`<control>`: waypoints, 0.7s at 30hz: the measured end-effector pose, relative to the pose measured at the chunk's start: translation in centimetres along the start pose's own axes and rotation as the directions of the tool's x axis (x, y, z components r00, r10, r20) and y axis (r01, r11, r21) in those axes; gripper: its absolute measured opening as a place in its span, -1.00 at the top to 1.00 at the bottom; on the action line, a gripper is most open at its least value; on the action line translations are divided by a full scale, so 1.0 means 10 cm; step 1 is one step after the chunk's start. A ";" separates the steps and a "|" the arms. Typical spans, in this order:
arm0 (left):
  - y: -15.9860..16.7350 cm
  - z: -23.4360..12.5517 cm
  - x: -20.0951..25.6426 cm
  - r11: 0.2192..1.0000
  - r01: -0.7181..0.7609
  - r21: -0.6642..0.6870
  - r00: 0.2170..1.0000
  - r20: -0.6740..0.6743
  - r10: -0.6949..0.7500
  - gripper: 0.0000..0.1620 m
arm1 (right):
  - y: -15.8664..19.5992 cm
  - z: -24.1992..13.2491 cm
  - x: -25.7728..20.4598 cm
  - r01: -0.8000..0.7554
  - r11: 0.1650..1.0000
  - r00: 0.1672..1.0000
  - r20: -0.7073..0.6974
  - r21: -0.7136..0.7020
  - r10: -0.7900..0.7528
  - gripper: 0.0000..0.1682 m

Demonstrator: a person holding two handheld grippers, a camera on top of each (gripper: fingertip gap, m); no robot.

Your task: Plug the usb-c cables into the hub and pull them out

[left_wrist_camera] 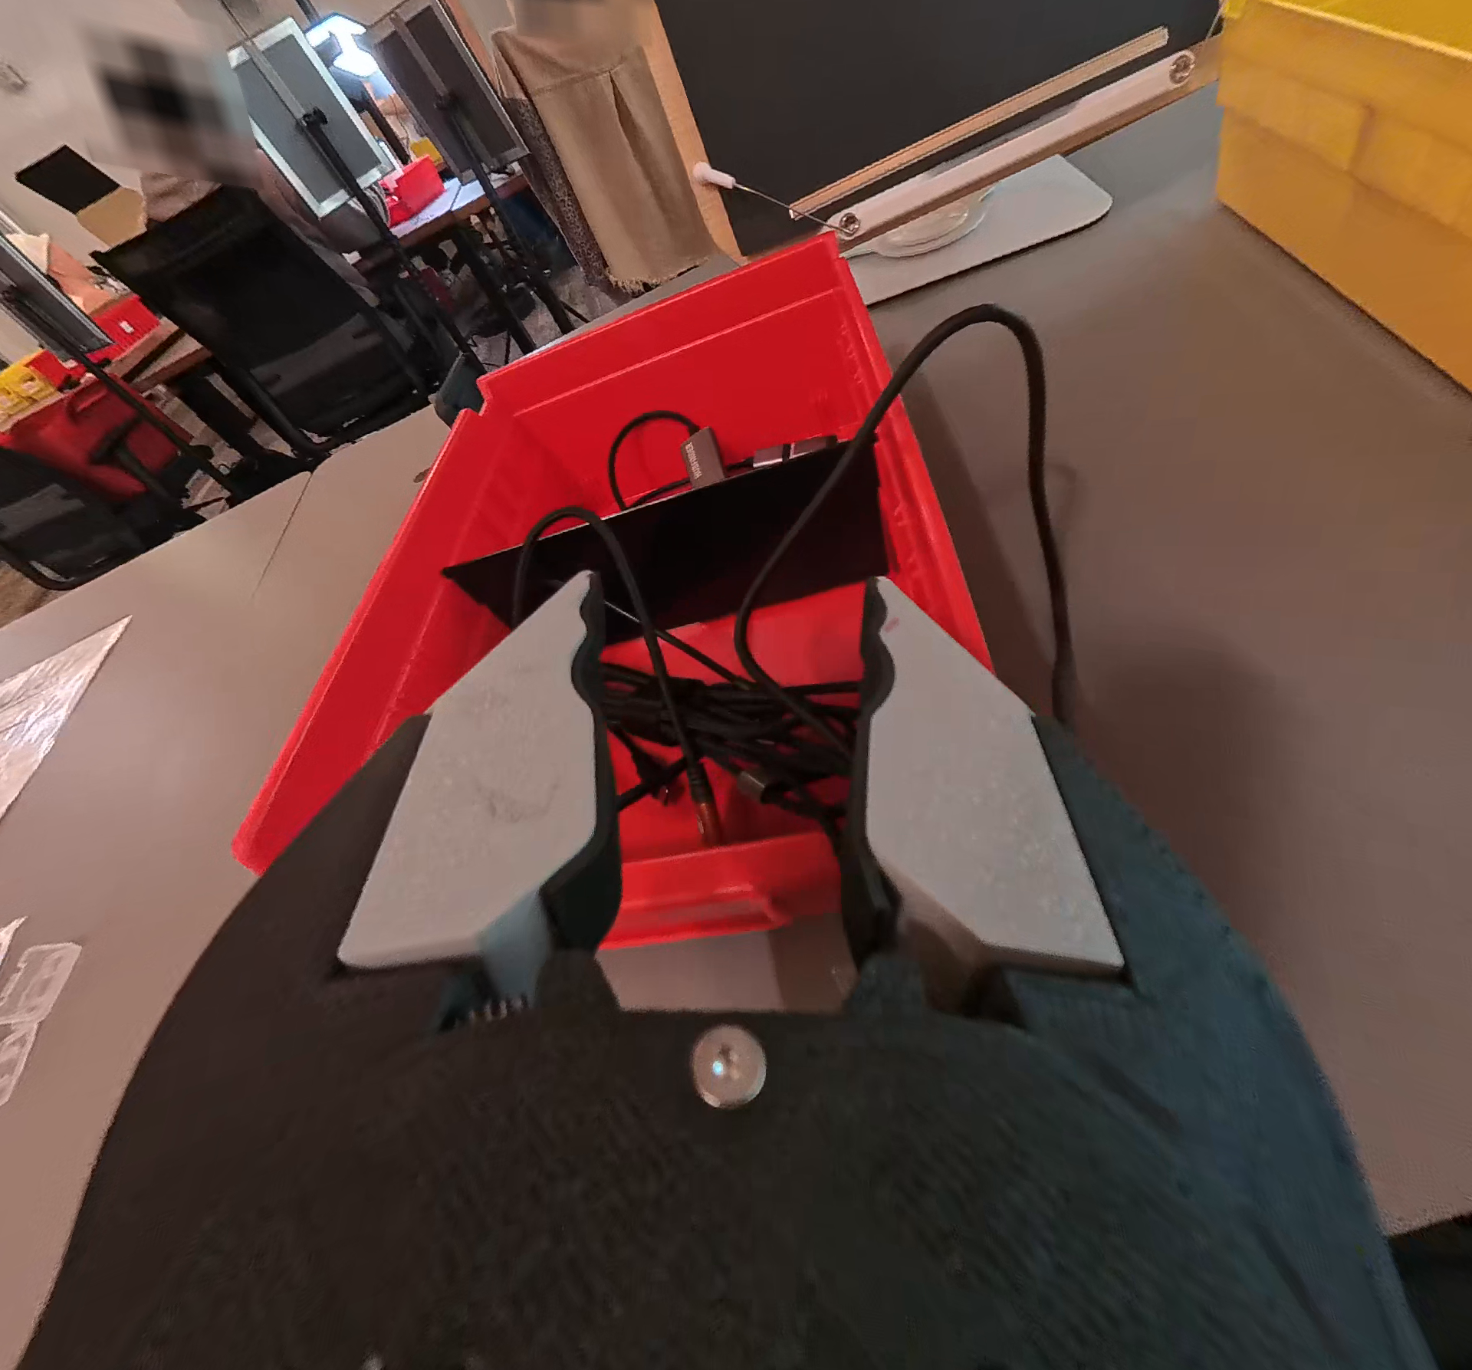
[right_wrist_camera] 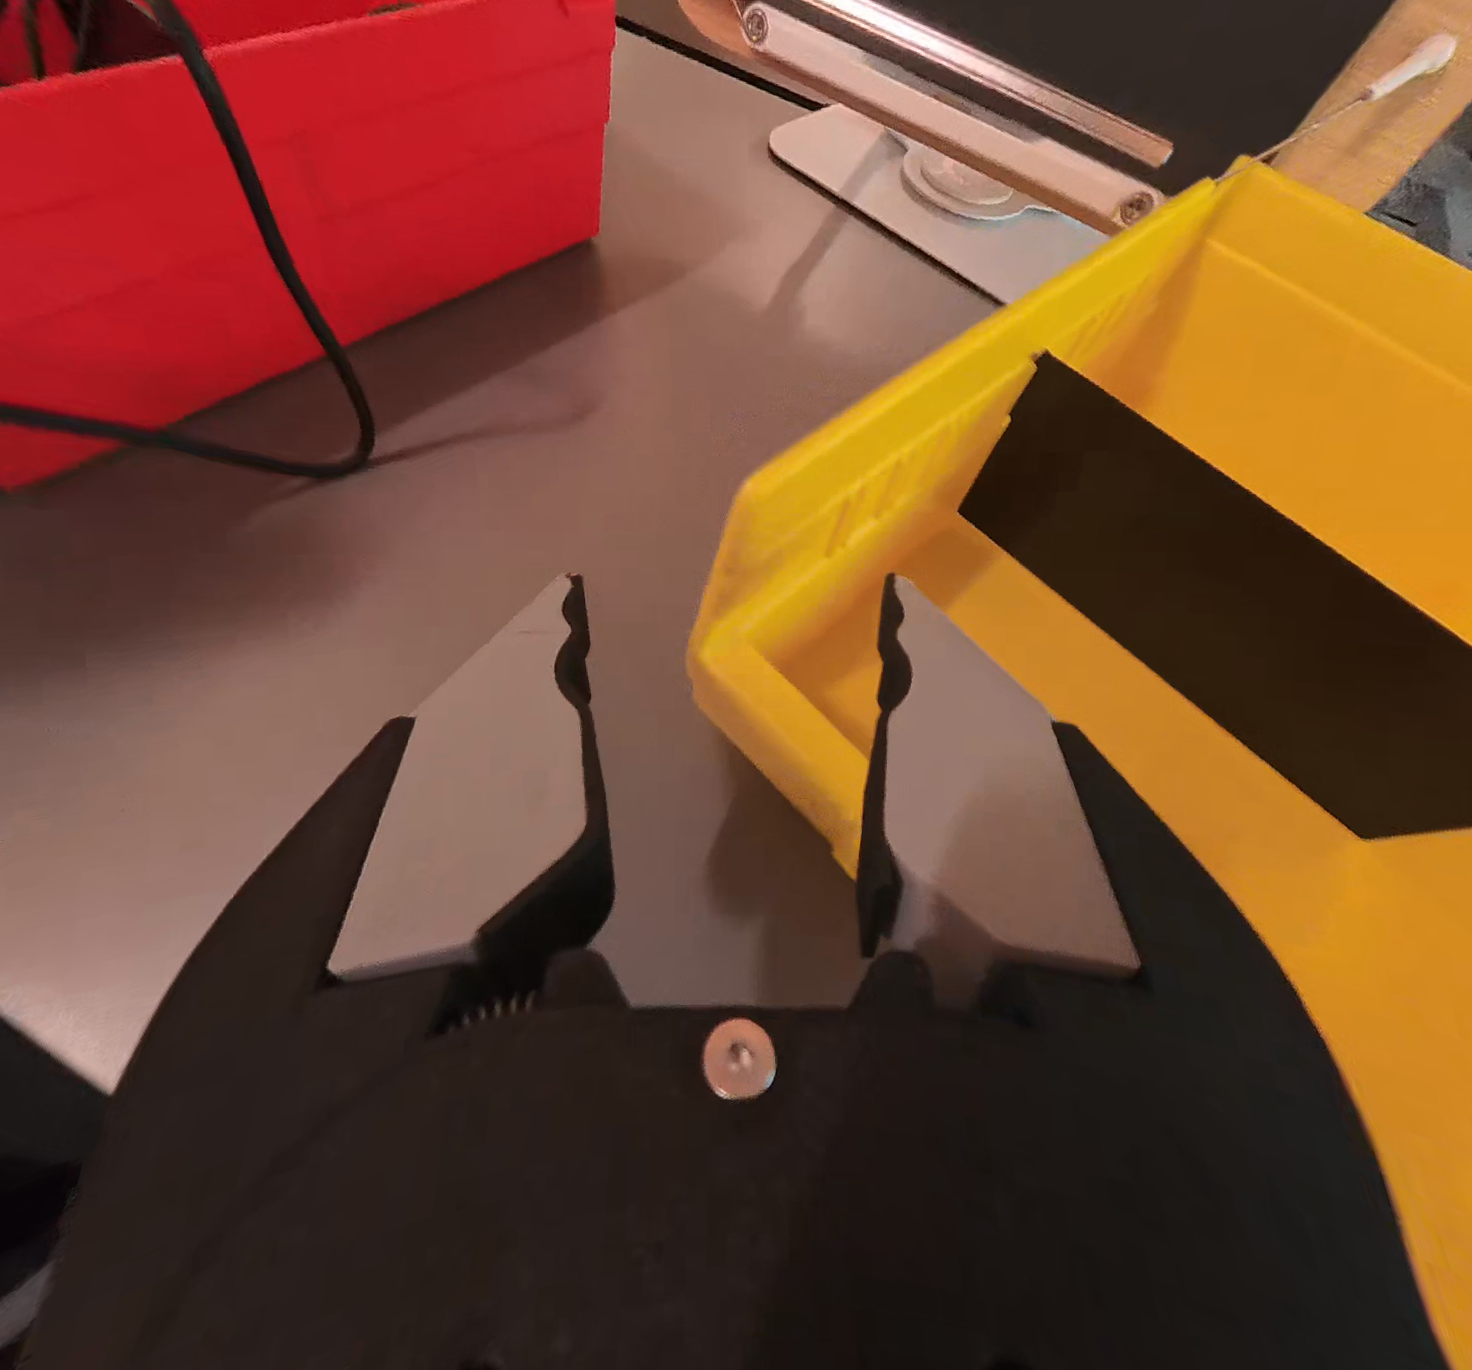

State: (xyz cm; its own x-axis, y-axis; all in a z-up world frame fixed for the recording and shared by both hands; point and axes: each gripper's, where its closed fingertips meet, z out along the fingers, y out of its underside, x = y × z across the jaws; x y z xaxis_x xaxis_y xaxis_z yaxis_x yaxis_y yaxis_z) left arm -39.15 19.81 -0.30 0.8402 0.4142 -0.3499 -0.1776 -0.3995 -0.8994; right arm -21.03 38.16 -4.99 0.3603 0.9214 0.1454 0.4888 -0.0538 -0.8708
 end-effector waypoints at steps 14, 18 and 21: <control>0.16 -0.01 -0.18 0.998 0.060 -0.016 0.998 -0.001 -0.060 0.22 | 0.37 -0.13 0.71 -0.043 0.998 0.983 -0.181 -0.055 0.033 0.41; 0.17 -0.07 -0.30 0.998 0.056 -0.018 0.998 0.023 -0.056 0.22 | 0.59 -0.36 1.05 -0.115 0.991 0.968 -0.230 -0.066 0.097 0.41; 0.12 -0.14 -0.42 0.997 0.078 -0.001 0.997 0.028 -0.078 0.22 | 0.60 -0.54 1.20 -0.147 0.987 0.964 -0.233 -0.059 0.130 0.34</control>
State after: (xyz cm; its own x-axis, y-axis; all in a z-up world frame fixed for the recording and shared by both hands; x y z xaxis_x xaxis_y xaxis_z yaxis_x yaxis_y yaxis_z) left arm -42.20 16.49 0.48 0.8366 0.4669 -0.2864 -0.1113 -0.3670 -0.9235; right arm -9.45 46.87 -5.96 0.5959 0.7914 0.1362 0.4759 -0.2115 -0.8537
